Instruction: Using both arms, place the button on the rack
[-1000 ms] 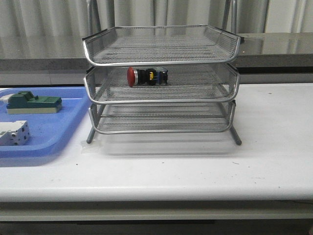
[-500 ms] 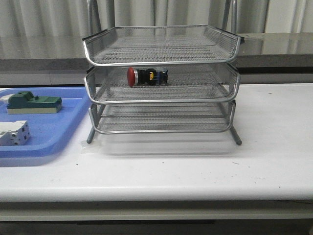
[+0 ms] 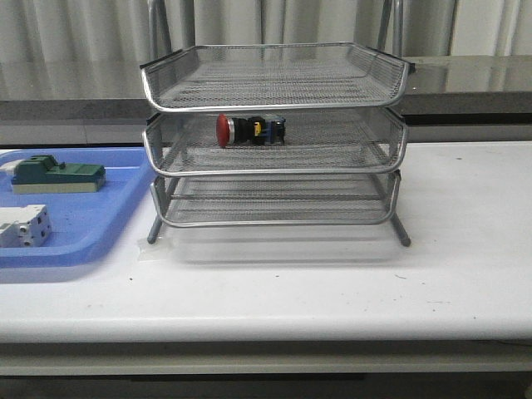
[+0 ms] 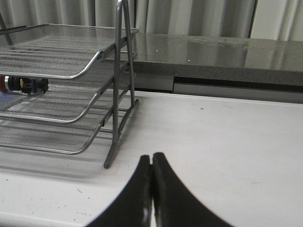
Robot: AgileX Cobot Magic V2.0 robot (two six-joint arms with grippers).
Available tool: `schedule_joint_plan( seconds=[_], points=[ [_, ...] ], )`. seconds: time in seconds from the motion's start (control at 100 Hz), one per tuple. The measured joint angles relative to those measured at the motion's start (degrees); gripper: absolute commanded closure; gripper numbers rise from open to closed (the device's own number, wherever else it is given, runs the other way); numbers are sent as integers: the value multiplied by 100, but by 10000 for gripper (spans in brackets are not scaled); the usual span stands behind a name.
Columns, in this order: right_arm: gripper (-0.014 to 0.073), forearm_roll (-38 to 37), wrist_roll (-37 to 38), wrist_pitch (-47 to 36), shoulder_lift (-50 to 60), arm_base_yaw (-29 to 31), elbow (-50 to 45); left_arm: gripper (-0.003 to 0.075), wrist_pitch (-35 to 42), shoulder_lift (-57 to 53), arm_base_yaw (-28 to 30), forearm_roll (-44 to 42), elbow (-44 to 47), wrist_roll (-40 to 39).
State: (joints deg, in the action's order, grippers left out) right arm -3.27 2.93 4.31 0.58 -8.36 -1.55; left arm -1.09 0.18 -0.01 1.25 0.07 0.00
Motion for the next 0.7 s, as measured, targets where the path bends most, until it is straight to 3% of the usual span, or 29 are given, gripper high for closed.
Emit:
schedule_joint_plan(
  seconds=[0.26, 0.7],
  points=[
    [651, 0, 0, 0, 0, 0, 0, 741, 448, 0, 0, 0, 10, -209],
    [651, 0, 0, 0, 0, 0, 0, 741, 516, 0, 0, 0, 10, -242]
  ],
)
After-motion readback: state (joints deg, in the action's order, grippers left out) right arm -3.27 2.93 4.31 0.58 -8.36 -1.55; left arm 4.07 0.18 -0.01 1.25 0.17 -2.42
